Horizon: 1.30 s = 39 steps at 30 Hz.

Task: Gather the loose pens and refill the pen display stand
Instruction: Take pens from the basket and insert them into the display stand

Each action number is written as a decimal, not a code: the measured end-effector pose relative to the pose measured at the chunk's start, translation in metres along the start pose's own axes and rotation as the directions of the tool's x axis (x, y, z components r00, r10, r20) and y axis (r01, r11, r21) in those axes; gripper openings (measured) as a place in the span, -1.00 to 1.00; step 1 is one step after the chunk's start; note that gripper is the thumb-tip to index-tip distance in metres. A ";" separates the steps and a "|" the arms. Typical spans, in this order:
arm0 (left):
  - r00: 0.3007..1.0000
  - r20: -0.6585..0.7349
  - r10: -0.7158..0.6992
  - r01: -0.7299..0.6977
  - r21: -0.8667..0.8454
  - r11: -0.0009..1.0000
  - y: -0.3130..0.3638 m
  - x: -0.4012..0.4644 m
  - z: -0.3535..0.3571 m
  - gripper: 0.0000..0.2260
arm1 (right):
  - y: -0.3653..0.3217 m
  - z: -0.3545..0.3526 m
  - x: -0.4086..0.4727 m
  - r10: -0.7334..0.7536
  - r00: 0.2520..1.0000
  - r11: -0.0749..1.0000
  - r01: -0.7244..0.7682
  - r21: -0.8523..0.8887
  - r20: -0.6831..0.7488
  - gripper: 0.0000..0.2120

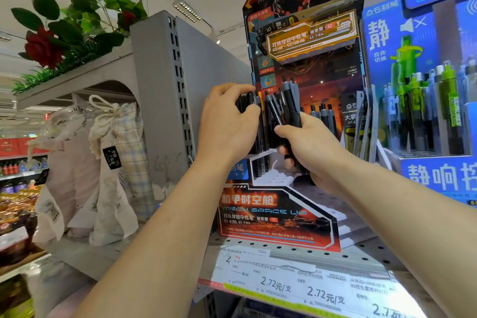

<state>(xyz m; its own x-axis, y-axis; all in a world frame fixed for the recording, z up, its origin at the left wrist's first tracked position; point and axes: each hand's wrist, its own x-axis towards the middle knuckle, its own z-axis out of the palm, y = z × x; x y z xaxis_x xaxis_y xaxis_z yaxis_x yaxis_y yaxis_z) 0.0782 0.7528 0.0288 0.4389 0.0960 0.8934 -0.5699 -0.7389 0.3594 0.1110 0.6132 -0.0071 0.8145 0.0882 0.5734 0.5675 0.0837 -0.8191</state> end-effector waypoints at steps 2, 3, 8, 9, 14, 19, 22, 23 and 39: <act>1.000 -0.001 0.007 -0.007 -0.026 1.000 -0.001 0.000 0.000 -0.64 | -0.003 0.003 -0.003 -0.023 1.000 0.999 0.024 0.031 -0.018 -0.91; 1.000 0.001 0.014 -0.014 -0.042 0.999 -0.001 -0.001 0.000 -0.61 | -0.006 0.004 -0.005 -0.047 0.999 0.997 0.049 0.059 -0.025 -0.91; 0.990 -0.123 0.062 -0.082 -0.169 0.982 0.002 -0.007 -0.003 -0.64 | -0.016 0.013 -0.017 -0.141 0.988 0.971 0.125 0.204 0.066 -0.93; 0.981 -0.179 0.080 -0.110 -0.165 0.980 0.002 -0.009 -0.003 -0.69 | -0.017 0.014 -0.019 -0.155 0.982 0.972 0.133 0.192 0.104 -0.93; 0.949 -0.303 0.092 -0.160 -0.208 0.965 0.002 -0.016 -0.012 -0.73 | -0.018 0.013 -0.023 -0.183 0.963 0.974 0.151 0.167 0.200 -0.90; 0.896 -0.444 -0.010 -0.171 -0.366 0.915 -0.002 -0.010 -0.041 -0.66 | -0.016 0.005 -0.016 -0.139 0.986 0.979 0.123 0.163 0.090 -0.81; 0.898 -0.440 0.024 -0.168 -0.290 0.942 -0.010 -0.009 -0.050 -0.70 | -0.010 0.004 -0.012 -0.135 0.990 0.987 0.130 0.090 0.048 -0.83; 0.905 -0.424 0.038 -0.162 -0.261 0.952 -0.012 -0.010 -0.050 -0.72 | -0.008 0.005 -0.011 -0.125 0.991 0.990 0.121 0.075 0.052 -0.86; 0.982 -0.189 0.010 -0.033 -0.116 0.993 -0.007 0.000 -0.043 -0.77 | -0.008 0.007 -0.013 -0.048 0.995 0.994 0.039 0.104 0.088 -0.90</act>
<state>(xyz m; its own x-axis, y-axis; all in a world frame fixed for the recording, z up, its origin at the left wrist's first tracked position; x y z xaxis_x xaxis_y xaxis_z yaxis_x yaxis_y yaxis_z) 0.0519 0.7862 0.0376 0.2938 0.2130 0.9318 -0.6608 -0.6591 0.3590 0.0950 0.6187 -0.0078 0.7726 0.1716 0.6112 0.5830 0.1894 -0.7901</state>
